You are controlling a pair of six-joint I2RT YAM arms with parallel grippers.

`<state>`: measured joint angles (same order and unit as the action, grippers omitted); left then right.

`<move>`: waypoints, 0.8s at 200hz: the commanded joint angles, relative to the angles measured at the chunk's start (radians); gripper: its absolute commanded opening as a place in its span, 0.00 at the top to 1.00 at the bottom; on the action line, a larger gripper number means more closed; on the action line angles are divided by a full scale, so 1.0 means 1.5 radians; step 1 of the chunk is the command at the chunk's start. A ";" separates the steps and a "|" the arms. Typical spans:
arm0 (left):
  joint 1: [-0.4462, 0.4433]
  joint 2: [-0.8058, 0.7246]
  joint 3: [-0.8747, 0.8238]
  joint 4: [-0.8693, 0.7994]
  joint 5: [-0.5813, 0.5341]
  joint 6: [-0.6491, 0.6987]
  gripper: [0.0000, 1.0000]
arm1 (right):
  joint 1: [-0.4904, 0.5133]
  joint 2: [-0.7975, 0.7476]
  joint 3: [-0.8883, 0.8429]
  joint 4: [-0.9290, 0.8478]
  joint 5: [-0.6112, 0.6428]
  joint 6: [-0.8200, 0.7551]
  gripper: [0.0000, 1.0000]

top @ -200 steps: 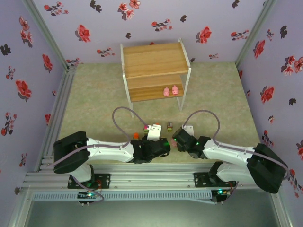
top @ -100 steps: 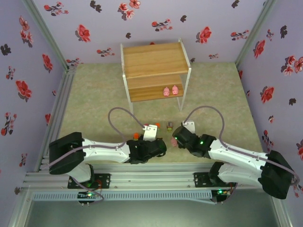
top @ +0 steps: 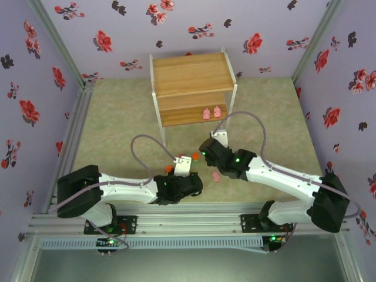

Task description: Place and organize the plastic toys onto the shelf

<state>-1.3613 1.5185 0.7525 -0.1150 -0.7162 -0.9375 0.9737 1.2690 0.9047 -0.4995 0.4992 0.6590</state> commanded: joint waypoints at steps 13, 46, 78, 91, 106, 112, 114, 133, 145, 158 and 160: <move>-0.006 -0.016 -0.023 0.032 -0.029 -0.013 0.45 | 0.004 0.056 0.069 0.042 0.048 -0.037 0.73; -0.024 -0.005 -0.032 0.078 -0.032 0.023 0.45 | 0.005 0.102 0.128 0.056 0.079 -0.050 0.73; -0.042 0.006 -0.028 0.103 -0.038 0.048 0.45 | 0.003 0.151 0.182 0.069 0.104 -0.070 0.72; -0.049 0.011 -0.027 0.109 -0.044 0.050 0.45 | -0.001 0.169 0.199 0.078 0.109 -0.075 0.72; -0.055 0.019 -0.027 0.114 -0.049 0.053 0.45 | -0.010 0.187 0.216 0.088 0.111 -0.077 0.72; -0.057 0.021 -0.026 0.116 -0.052 0.054 0.44 | -0.015 0.193 0.223 0.090 0.111 -0.077 0.72; -0.057 0.021 -0.026 0.116 -0.052 0.055 0.44 | -0.017 0.195 0.224 0.091 0.111 -0.077 0.72; -0.065 0.024 -0.026 0.122 -0.059 0.060 0.44 | -0.030 0.210 0.233 0.106 0.107 -0.078 0.72; -0.069 0.024 -0.028 0.125 -0.064 0.063 0.44 | -0.039 0.219 0.239 0.115 0.104 -0.078 0.72; -0.071 0.024 -0.030 0.128 -0.070 0.064 0.44 | -0.046 0.229 0.248 0.123 0.103 -0.079 0.72; -0.072 0.024 -0.030 0.128 -0.070 0.064 0.44 | -0.046 0.231 0.248 0.125 0.103 -0.078 0.72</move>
<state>-1.4570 1.5410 0.7170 0.0483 -0.7593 -0.8650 0.9253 1.5860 1.2335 -0.3603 0.6247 0.5522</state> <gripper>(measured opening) 0.558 0.283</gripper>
